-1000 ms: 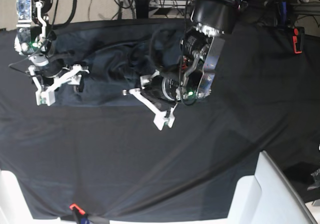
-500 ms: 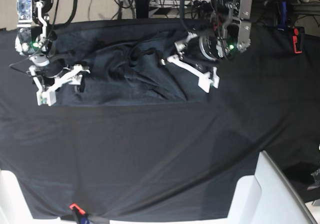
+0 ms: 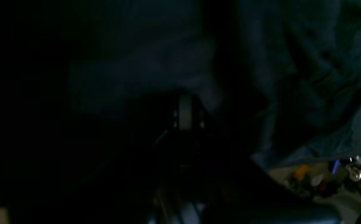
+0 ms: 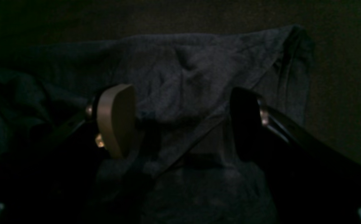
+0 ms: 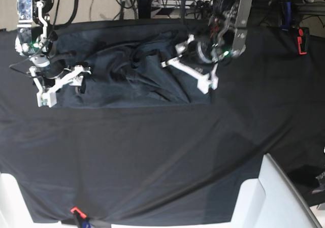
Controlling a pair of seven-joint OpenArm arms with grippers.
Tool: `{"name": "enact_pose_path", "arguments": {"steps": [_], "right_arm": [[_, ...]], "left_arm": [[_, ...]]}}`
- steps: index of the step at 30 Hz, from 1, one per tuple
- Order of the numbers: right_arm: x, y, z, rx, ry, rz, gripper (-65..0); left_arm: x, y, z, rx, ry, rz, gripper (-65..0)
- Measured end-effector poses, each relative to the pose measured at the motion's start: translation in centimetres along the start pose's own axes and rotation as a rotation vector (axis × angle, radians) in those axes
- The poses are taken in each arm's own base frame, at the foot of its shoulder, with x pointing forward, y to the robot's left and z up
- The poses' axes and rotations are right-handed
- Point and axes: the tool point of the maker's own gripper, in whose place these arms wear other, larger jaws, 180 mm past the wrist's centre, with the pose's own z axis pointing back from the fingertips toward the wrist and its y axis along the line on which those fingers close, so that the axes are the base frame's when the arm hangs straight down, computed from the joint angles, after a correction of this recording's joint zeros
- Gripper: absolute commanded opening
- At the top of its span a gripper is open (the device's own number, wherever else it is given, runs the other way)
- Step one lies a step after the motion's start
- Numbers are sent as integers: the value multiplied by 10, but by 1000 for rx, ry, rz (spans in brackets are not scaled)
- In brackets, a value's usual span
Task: Fold the T-shirt properly
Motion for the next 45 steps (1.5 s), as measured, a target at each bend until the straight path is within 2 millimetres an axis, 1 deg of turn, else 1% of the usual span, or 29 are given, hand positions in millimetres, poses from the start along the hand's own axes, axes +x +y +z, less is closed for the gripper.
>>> {"name": "enact_pose_path", "arguments": {"steps": [5,10,18,24,29,32,34,36,37,40,42,45], "right_arm": [[0,0,0,-1,0,0,-210],[0,-1,0,-3,-1,-1,-210],[0,-1,0,-3,0,-1,-210],[1,-2,0,-3,-1,1,-210],[9,-1,-2,-2,-15,3,-210],[8,-1,-2,-2,-13,1,-210],[8,-1,-2,-1,-14,1,-210],[8,-1,-2,-1,-15,1,-210],[8,-1,-2,-1,-14,1,-210],[8,-1,-2,-1,-15,2,-210],[8,-1,-2,-1,-14,1,-210],[8,-1,-2,-2,-14,1,-210]], "left_arm": [[-5,-13,-11,-16,32,-2,-650],[4,-21,-19,-24,41,5,-650],[14,-33,-16,-47,16,-1,-650],[14,-32,-17,-44,18,-1,-650],[27,-36,-19,-45,7,-6,-650],[32,-46,-19,-63,-3,-4,-650],[37,-57,-19,-84,-10,-6,-650],[39,-64,-22,-94,-3,-2,-650],[40,-66,-26,-93,5,1,-650],[38,-61,-35,-71,34,11,-650],[39,-61,-39,-66,45,12,-650],[53,-74,-36,-86,21,2,-650]]}}
